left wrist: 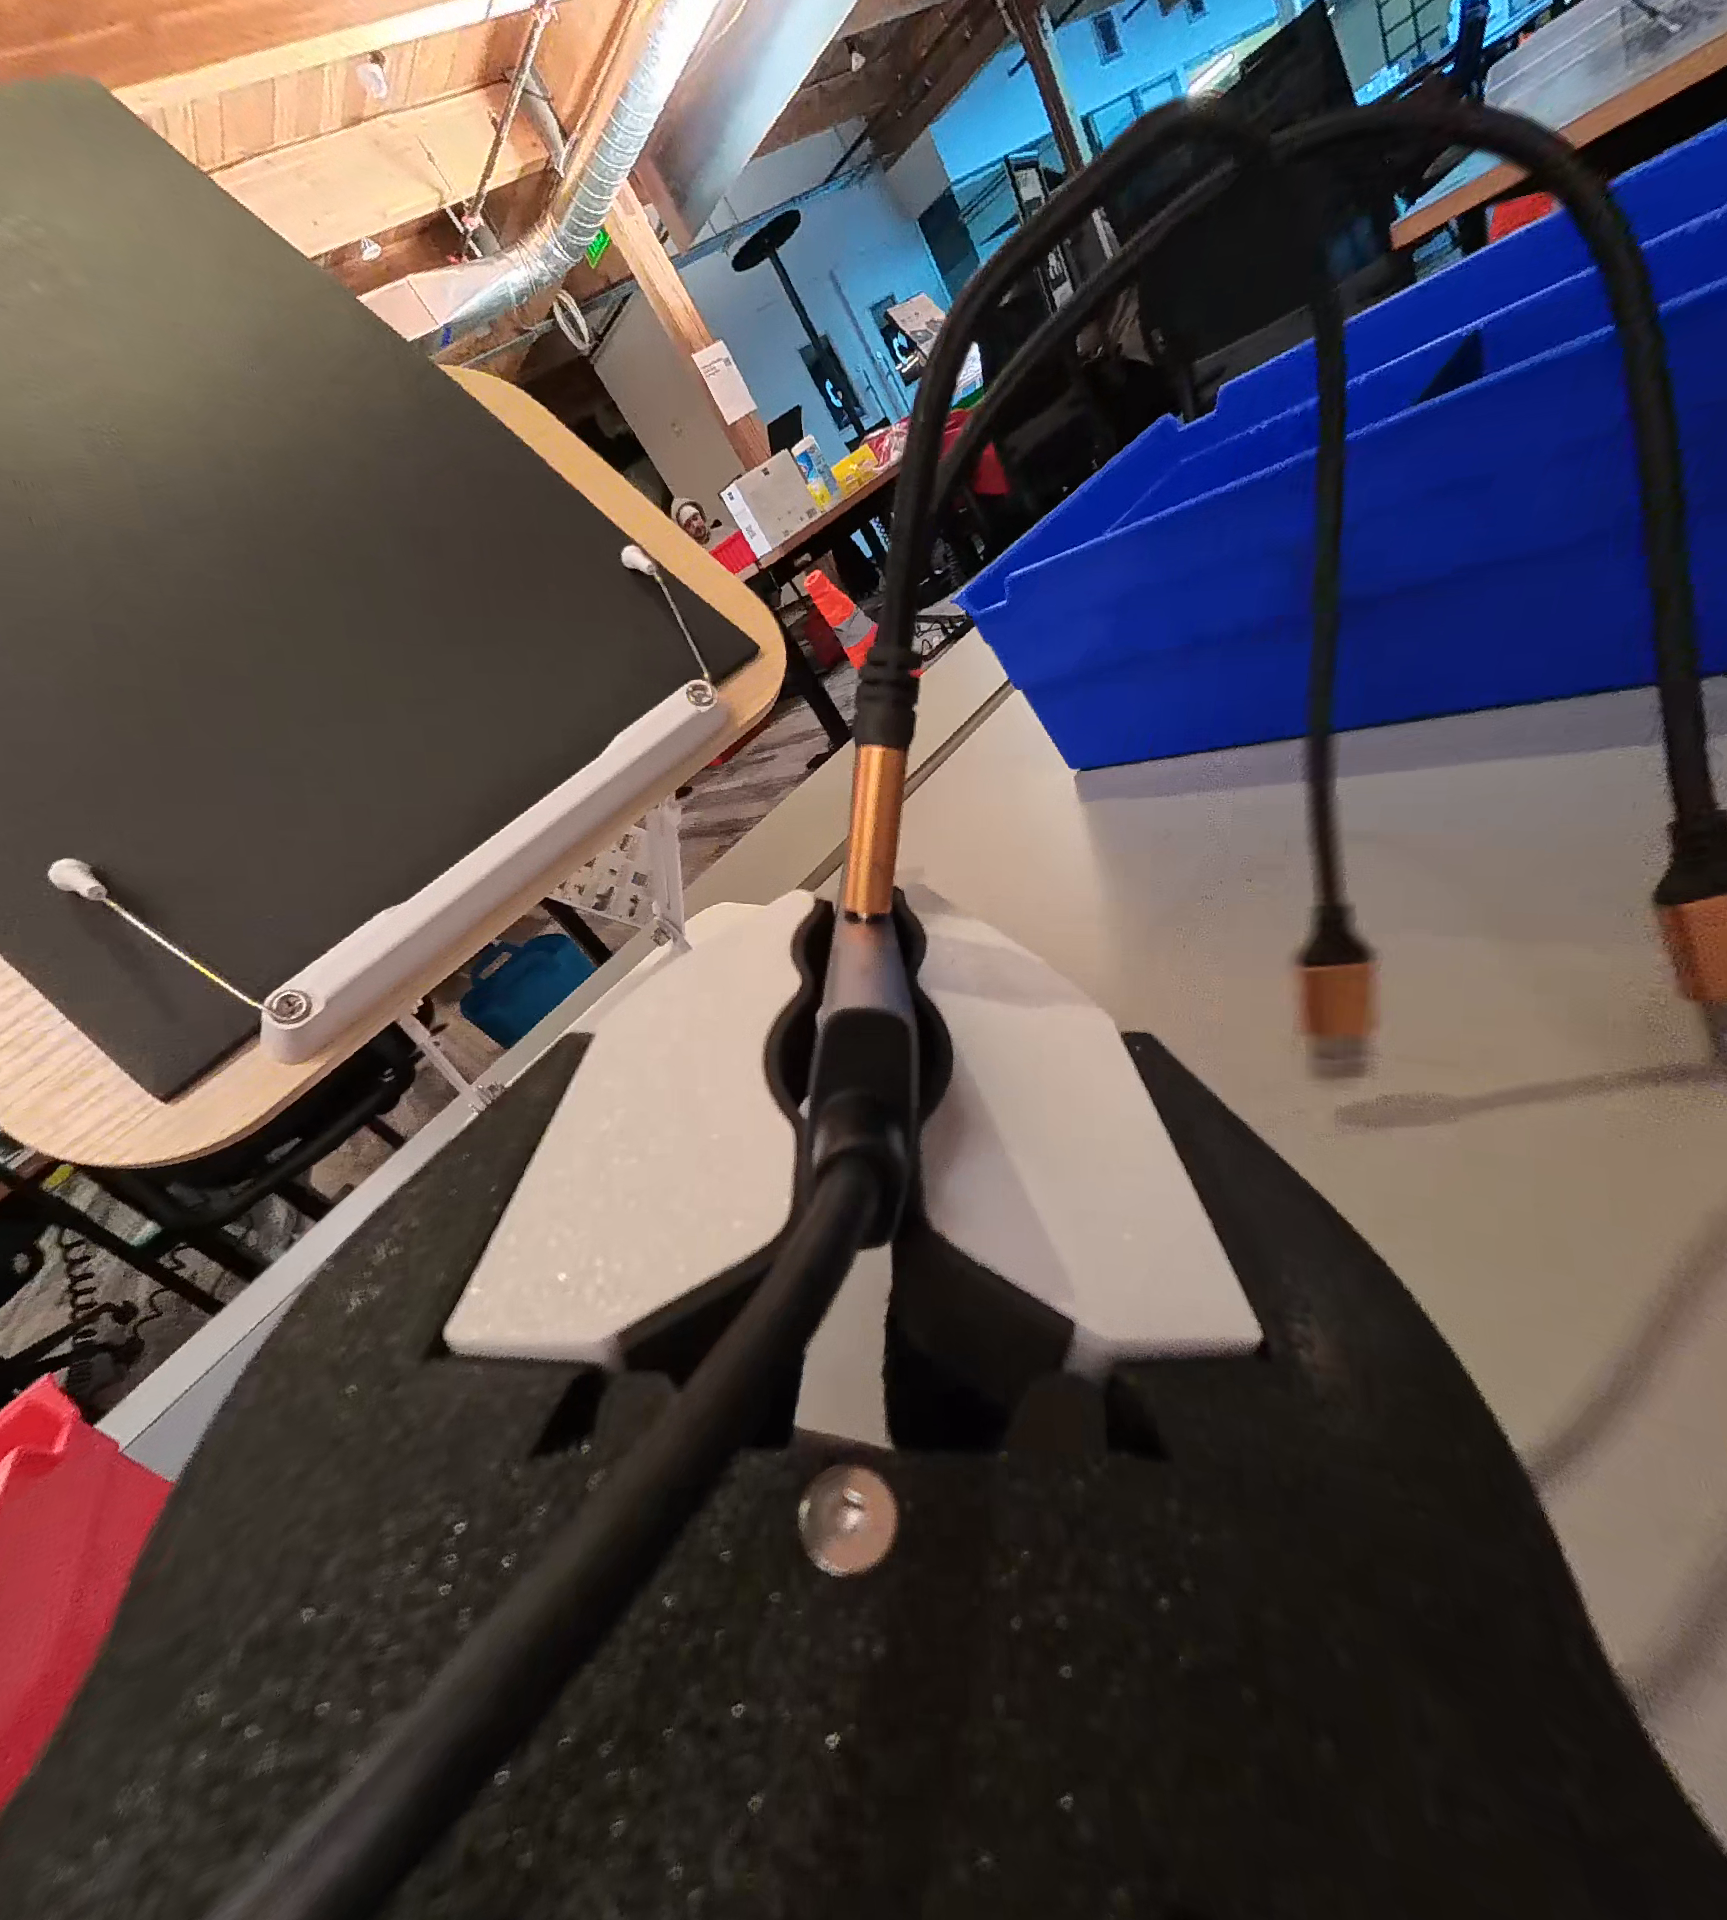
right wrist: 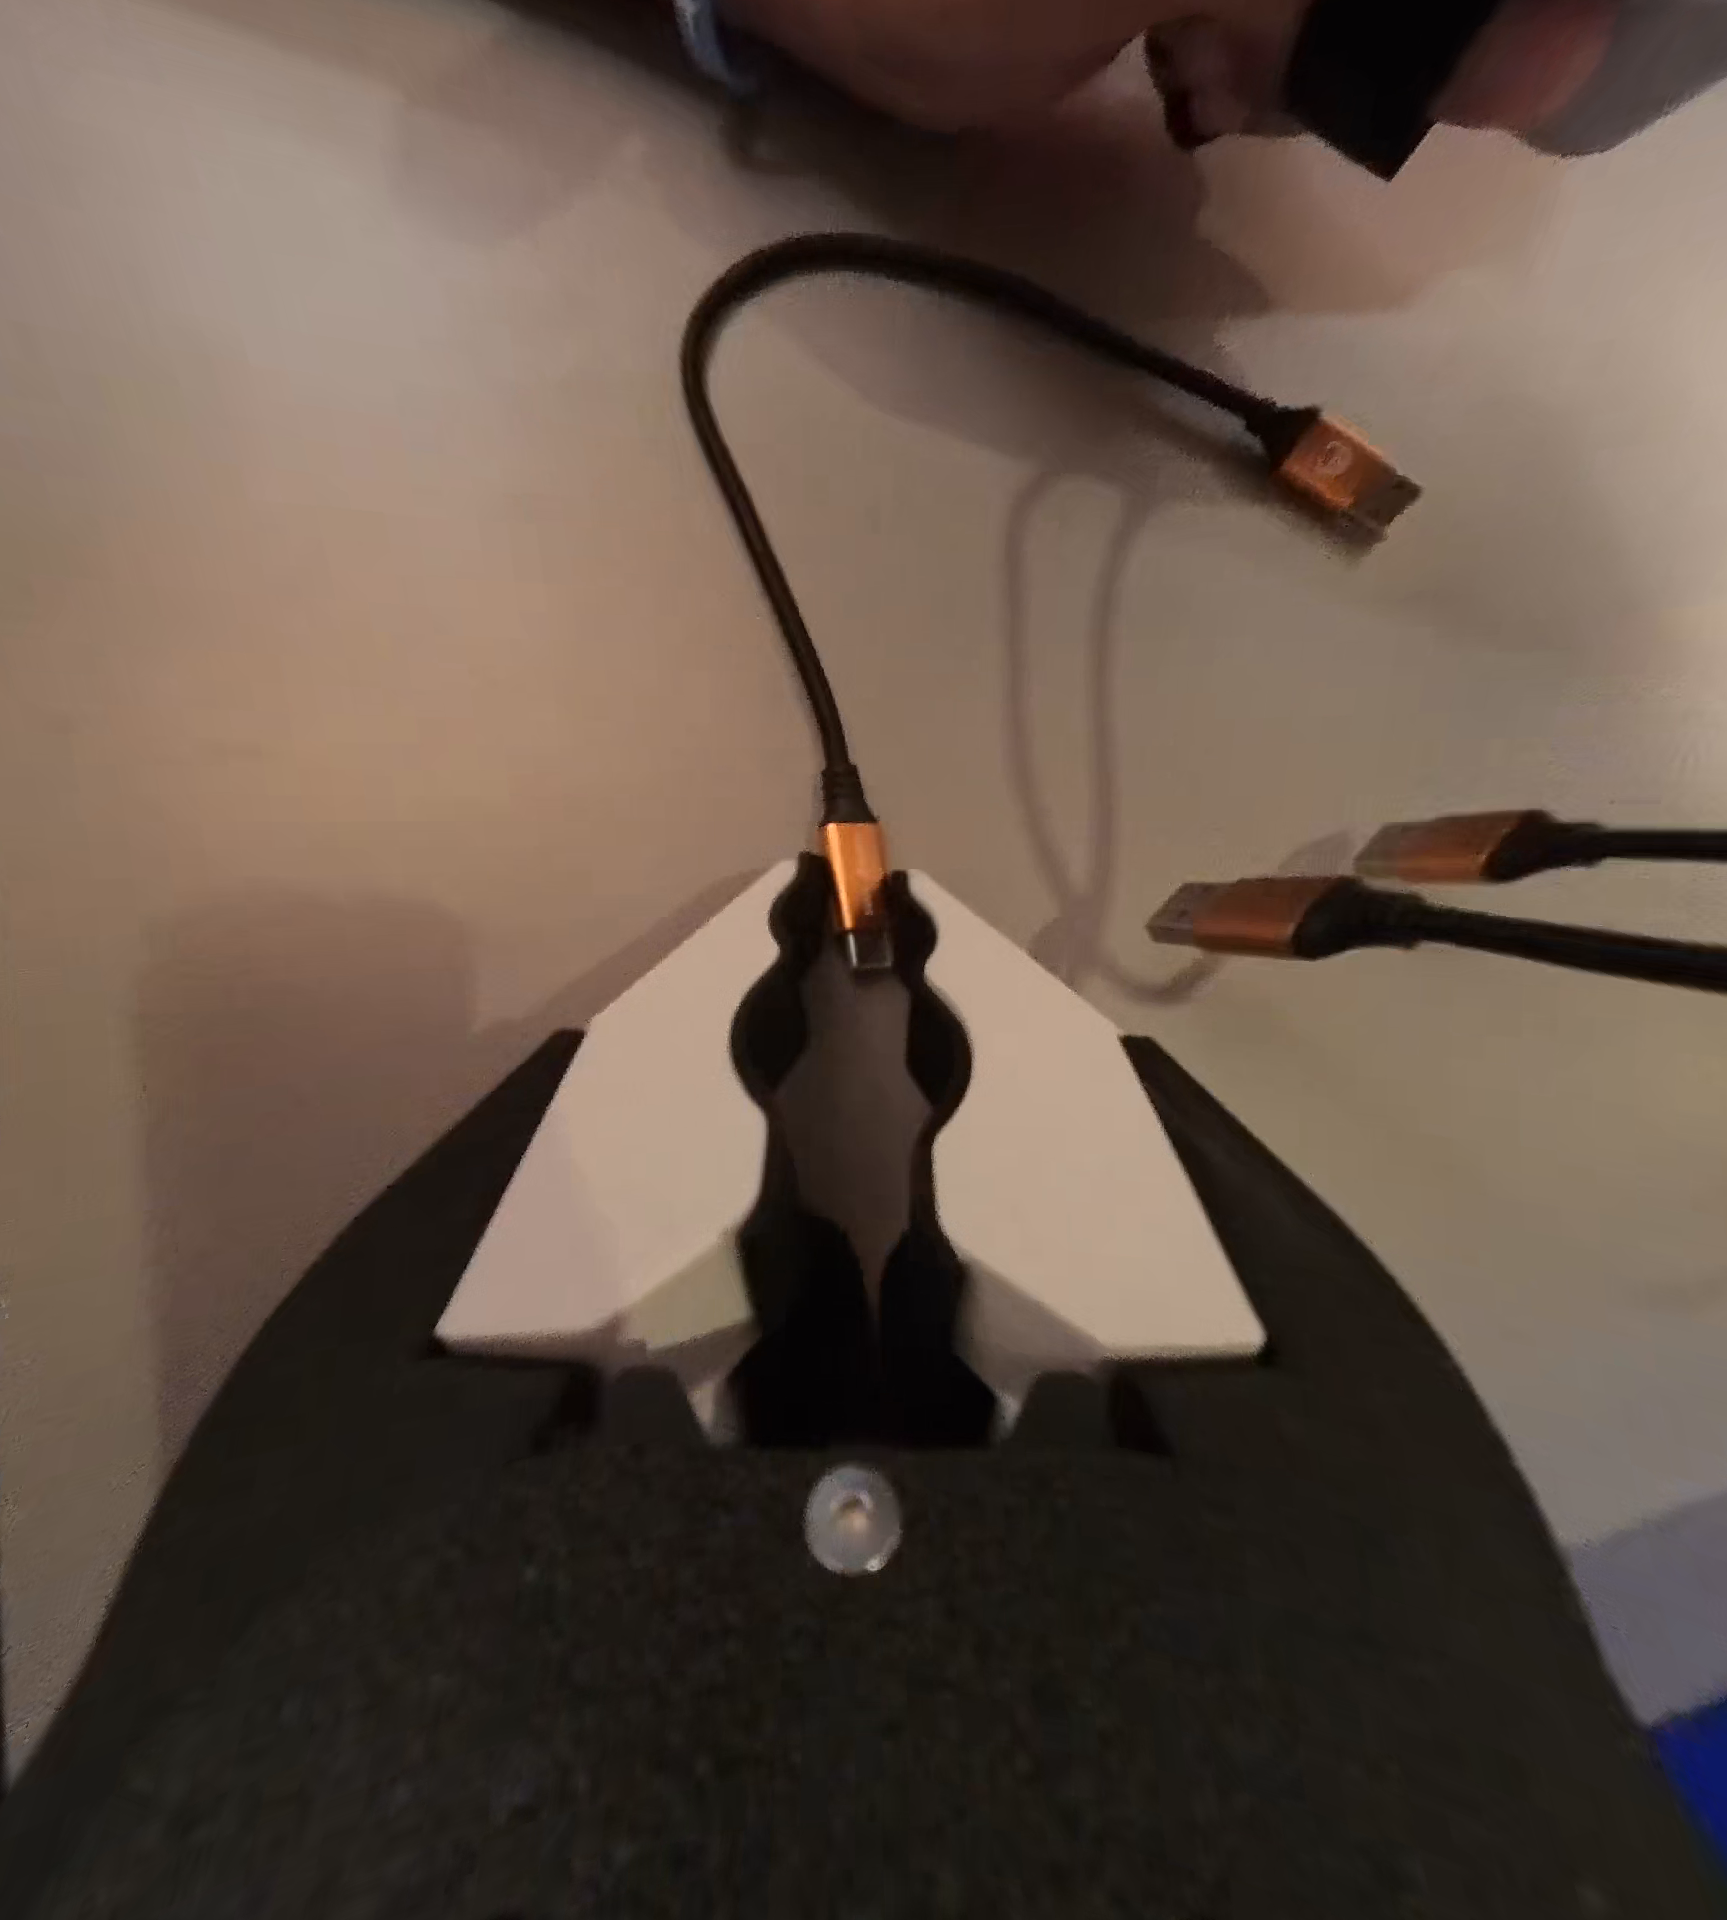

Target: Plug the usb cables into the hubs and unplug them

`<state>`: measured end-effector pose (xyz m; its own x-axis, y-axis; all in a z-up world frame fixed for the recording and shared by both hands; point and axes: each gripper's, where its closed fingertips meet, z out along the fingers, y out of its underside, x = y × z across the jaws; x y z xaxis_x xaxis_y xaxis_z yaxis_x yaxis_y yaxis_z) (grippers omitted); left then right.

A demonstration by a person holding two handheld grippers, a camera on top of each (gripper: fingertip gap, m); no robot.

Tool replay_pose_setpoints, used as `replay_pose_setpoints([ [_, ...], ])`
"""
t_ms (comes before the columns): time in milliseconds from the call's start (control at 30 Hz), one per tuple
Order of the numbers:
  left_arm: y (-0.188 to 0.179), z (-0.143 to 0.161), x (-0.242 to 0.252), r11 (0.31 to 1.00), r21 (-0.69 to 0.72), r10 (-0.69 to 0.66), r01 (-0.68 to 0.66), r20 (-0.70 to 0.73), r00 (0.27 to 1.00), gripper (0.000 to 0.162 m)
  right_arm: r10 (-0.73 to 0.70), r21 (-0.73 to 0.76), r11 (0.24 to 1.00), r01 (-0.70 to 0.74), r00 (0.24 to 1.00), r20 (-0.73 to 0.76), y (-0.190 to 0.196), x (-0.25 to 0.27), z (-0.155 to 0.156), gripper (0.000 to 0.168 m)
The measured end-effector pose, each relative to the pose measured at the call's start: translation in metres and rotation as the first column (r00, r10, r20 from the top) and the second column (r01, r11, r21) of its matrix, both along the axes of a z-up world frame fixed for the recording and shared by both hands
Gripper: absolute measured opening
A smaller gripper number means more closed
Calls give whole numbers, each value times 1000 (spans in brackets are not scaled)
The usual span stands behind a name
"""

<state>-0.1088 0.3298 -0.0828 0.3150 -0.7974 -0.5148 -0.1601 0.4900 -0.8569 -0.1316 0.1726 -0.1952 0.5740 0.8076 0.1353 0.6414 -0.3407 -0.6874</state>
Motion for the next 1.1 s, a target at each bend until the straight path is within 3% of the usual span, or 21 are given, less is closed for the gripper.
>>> replay_pose_setpoints([
  [167, 6, -2, -1, 1000, -6, 19, -19, -9, 1000, 10, 38, -118, 993, -19, 987, 157, -43, 35, 20, 10],
  [267, 10, -3, -2, 999, -36, 27, -27, -3, 1000, 10, 24, -198, 980, 21, 974, 225, -78, 56, 58, 10],
  [367, 11, -4, -1, 998, -55, 27, -27, -2, 1000, 10, -61, -97, 990, 99, 942, 330, -92, 75, 108, 10],
  [467, 10, -4, -1, 998, -55, 24, -24, -1, 1000, 10, -207, 112, 978, 175, 876, 437, -90, 95, 159, 8],
  [567, 10, -5, 0, 998, -56, 22, -22, -2, 1000, 10, -159, 201, 976, 80, 896, 415, -83, 61, 183, 6],
  [633, 9, -5, 0, 998, -57, 21, -21, -2, 1000, 10, -70, 227, 974, -19, 924, 376, -63, 22, 177, 5],
  [700, 9, -5, 0, 998, -58, 20, -20, -5, 1000, 10, 39, 224, 967, -117, 945, 325, -39, -16, 150, 5],
  [833, 9, -5, -1, 998, -57, 17, -17, -5, 1000, 10, 97, 146, 982, -119, 984, 152, -7, -35, 99, 5],
  [967, 9, -6, -1, 999, -52, 15, -15, -12, 1000, 10, 132, 94, 989, -117, 977, -169, -8, -46, 100, 6],
  [1100, 10, -9, 0, 998, -60, 11, -12, -22, 1000, 10, 159, 86, 986, -140, 945, -285, -3, -59, 90, 7],
])
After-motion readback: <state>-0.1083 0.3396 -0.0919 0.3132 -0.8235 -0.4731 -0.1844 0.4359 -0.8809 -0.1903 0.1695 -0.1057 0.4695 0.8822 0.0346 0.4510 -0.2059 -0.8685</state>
